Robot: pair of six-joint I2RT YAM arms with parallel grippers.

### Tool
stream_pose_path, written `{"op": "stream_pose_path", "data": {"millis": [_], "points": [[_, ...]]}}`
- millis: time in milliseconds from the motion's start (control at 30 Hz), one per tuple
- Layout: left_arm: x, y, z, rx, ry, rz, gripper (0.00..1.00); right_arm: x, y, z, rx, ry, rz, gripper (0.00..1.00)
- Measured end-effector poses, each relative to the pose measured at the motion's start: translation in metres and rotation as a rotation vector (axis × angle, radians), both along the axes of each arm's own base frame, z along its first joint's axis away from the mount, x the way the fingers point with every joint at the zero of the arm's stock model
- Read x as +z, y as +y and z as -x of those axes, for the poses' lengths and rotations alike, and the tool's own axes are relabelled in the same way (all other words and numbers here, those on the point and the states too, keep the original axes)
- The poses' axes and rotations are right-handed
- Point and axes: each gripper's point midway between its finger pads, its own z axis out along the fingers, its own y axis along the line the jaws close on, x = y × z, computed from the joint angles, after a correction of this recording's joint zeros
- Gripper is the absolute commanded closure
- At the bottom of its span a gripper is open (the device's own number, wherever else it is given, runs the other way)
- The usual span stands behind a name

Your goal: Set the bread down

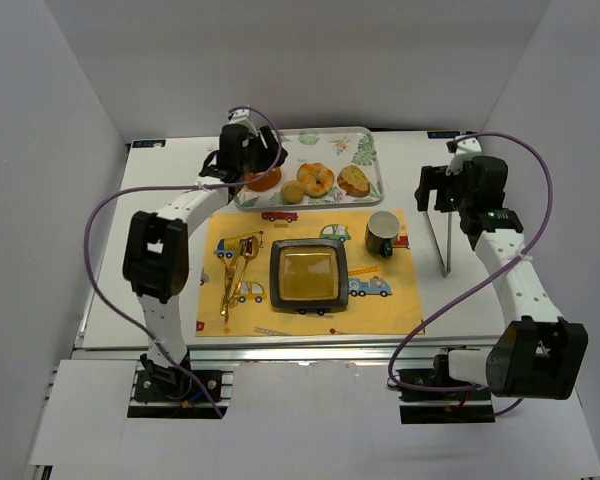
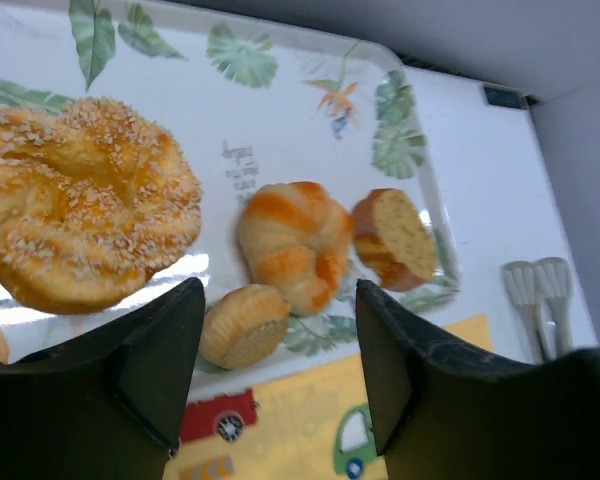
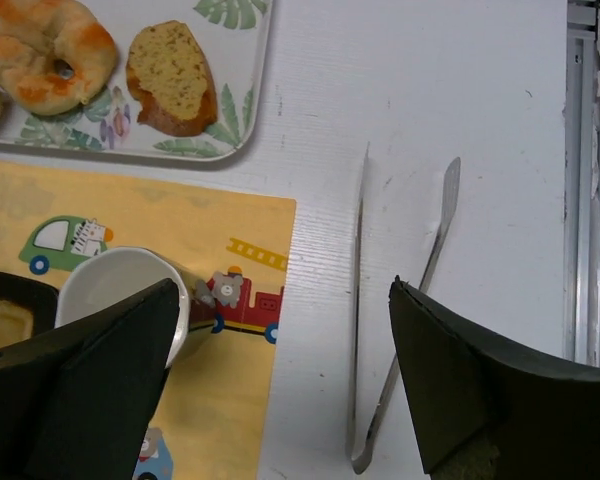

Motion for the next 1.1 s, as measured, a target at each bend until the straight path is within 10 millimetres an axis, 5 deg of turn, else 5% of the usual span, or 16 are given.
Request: {"op": "stream_pose_path", "data": {"millis": [33, 67, 100, 167, 267, 300, 333, 367, 400, 533, 733, 900, 1100], "points": [[0.013, 0.003, 0.008, -0.002, -0.019, -0.001, 0.51, -0.002, -0.003, 0.0, -0.006, 0.004, 0.002, 0.18], [0.033, 0.006, 0.018, -0.002, -0.048, 0.007, 0.9, -0.003, -0.007, 0.0, 0.003, 0.006, 0.013, 0.29], [0.048, 0.01, 0.024, -0.003, -0.075, 0.006, 1.0, -0.005, -0.01, 0.001, 0.012, 0.012, 0.013, 0.47], [0.082, 0.022, 0.047, 0.004, -0.137, 0.018, 1.0, -0.012, -0.021, 0.003, 0.056, 0.026, 0.026, 1.0], [0.112, 0.051, 0.091, 0.037, -0.196, 0.033, 0.98, -0.028, -0.041, 0.005, 0.074, 0.079, -0.017, 1.0], [0.117, 0.065, 0.105, 0.059, -0.21, 0.036, 0.84, -0.037, -0.046, 0.006, 0.073, 0.107, -0.031, 0.86], [0.118, 0.078, 0.116, 0.082, -0.223, 0.038, 0.67, -0.046, -0.049, 0.006, 0.075, 0.134, -0.043, 0.61], [0.115, 0.093, 0.13, 0.111, -0.22, 0.035, 0.5, -0.055, -0.05, 0.006, 0.081, 0.161, -0.054, 0.24], [0.107, 0.107, 0.143, 0.141, -0.206, 0.027, 0.27, -0.066, -0.05, 0.007, 0.087, 0.196, -0.063, 0.11], [0.055, 0.146, 0.181, 0.25, -0.092, 0.022, 0.17, -0.099, -0.057, 0.007, 0.051, 0.29, -0.058, 0.11], [-0.031, 0.155, 0.236, 0.287, 0.109, 0.028, 0.16, -0.141, -0.076, 0.0, -0.103, 0.375, 0.041, 0.11], [-0.025, 0.162, 0.248, 0.33, 0.089, 0.043, 0.16, -0.192, -0.08, 0.003, -0.145, 0.502, 0.108, 0.16], [-0.028, 0.167, 0.251, 0.35, 0.109, 0.02, 0.16, -0.205, -0.085, -0.007, -0.166, 0.508, 0.122, 0.34]]}}
